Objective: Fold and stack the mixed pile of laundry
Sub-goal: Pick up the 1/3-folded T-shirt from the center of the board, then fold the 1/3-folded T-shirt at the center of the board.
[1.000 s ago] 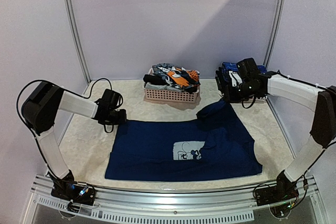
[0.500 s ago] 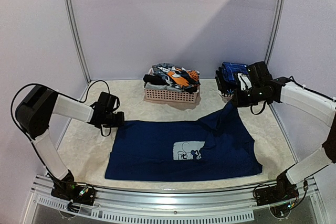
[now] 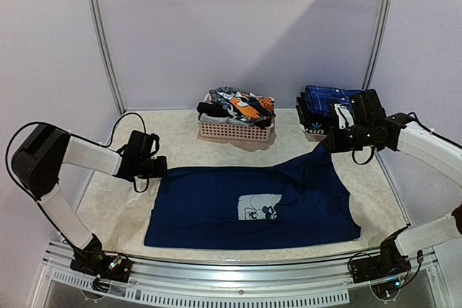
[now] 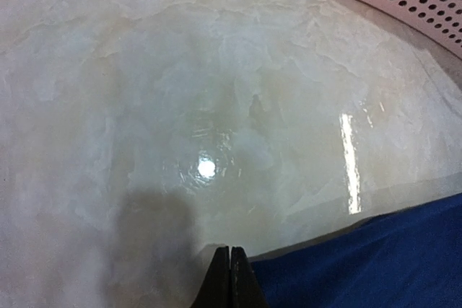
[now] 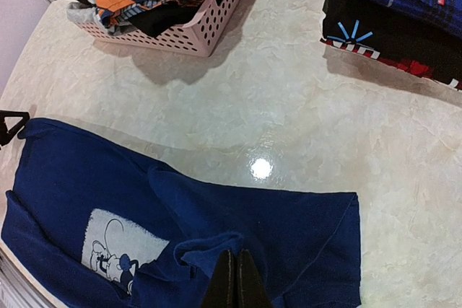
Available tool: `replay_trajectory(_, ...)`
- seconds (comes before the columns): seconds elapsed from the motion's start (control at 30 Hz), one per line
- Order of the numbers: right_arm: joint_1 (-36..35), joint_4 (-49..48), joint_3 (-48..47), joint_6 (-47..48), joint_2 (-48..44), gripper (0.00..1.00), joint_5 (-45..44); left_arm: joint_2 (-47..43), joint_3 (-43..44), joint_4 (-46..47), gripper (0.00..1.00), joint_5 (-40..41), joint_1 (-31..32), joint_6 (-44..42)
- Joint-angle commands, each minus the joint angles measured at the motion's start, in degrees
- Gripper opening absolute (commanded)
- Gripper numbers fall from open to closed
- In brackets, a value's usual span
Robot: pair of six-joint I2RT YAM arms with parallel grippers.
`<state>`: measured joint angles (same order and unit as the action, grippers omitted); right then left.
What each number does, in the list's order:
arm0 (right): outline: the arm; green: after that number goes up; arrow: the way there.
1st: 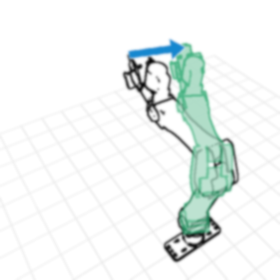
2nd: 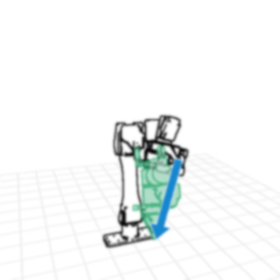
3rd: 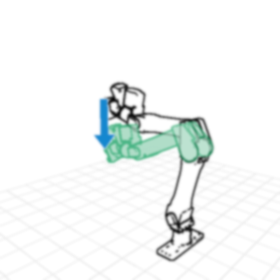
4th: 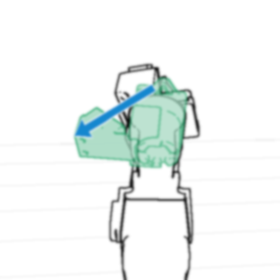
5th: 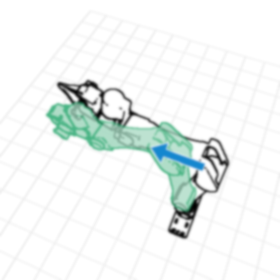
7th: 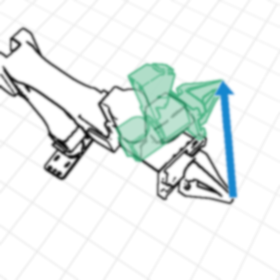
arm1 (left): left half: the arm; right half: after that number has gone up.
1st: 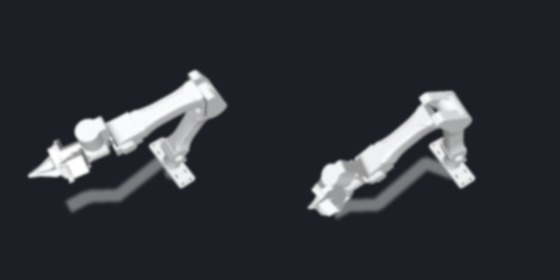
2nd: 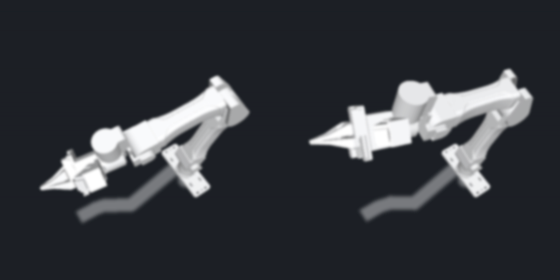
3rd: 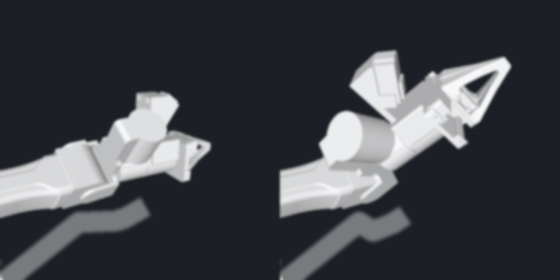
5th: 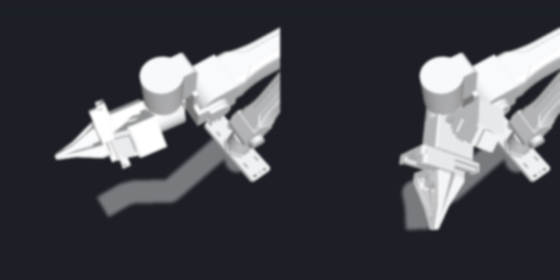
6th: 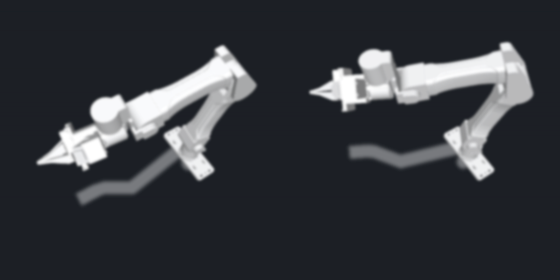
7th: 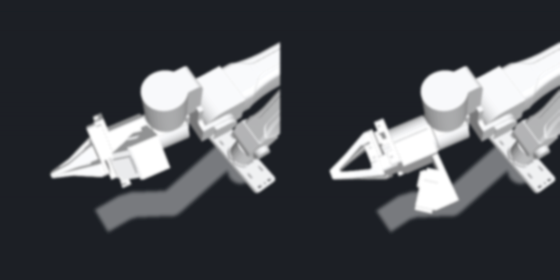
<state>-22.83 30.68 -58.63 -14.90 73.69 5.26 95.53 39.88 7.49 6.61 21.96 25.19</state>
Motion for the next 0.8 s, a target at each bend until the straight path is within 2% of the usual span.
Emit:
replay_trajectory(0.0,-0.3,1.2,1.8,0.8,-3.8,0.0,1.4,-2.1,-1.5,1.9,0.0,0.1,-0.2,0.8)
replay_trajectory(0.77,-0.3,6.1,7.9,-3.8,-14.4,0.0,2.1,-6.6,-7.0,3.6,0.0,1.6,1.4,2.4)
